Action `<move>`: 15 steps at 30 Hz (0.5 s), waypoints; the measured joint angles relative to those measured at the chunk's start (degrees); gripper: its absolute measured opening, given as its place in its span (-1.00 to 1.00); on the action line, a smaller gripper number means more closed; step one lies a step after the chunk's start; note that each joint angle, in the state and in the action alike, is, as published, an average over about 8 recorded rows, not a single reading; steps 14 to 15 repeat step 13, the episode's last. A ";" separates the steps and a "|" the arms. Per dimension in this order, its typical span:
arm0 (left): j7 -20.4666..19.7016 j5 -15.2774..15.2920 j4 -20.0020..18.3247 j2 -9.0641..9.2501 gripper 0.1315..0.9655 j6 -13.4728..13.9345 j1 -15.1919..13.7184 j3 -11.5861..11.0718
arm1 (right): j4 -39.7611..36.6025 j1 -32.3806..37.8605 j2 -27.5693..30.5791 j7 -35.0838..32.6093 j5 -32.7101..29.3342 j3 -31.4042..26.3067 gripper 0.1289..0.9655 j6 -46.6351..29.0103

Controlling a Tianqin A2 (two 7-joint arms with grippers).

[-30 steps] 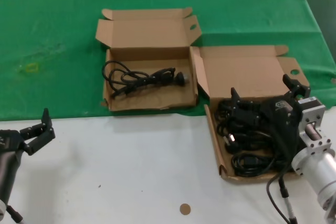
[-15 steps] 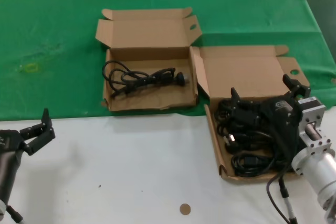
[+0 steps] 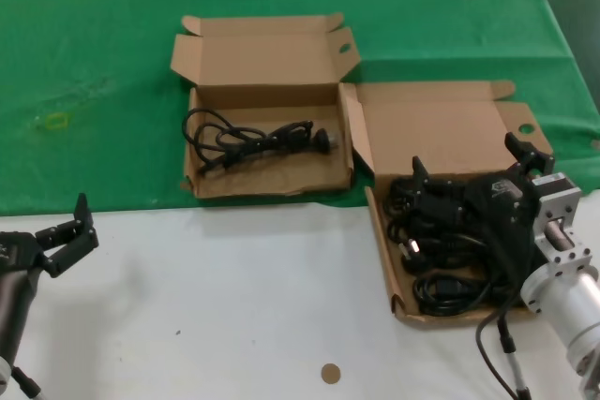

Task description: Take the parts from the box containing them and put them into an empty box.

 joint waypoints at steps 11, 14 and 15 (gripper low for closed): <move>0.00 0.00 0.00 0.00 1.00 0.00 0.00 0.00 | 0.00 0.00 0.00 0.00 0.00 0.00 1.00 0.00; 0.00 0.00 0.00 0.00 1.00 0.00 0.00 0.00 | 0.00 0.00 0.00 0.00 0.00 0.00 1.00 0.00; 0.00 0.00 0.00 0.00 1.00 0.00 0.00 0.00 | 0.00 0.00 0.00 0.00 0.00 0.00 1.00 0.00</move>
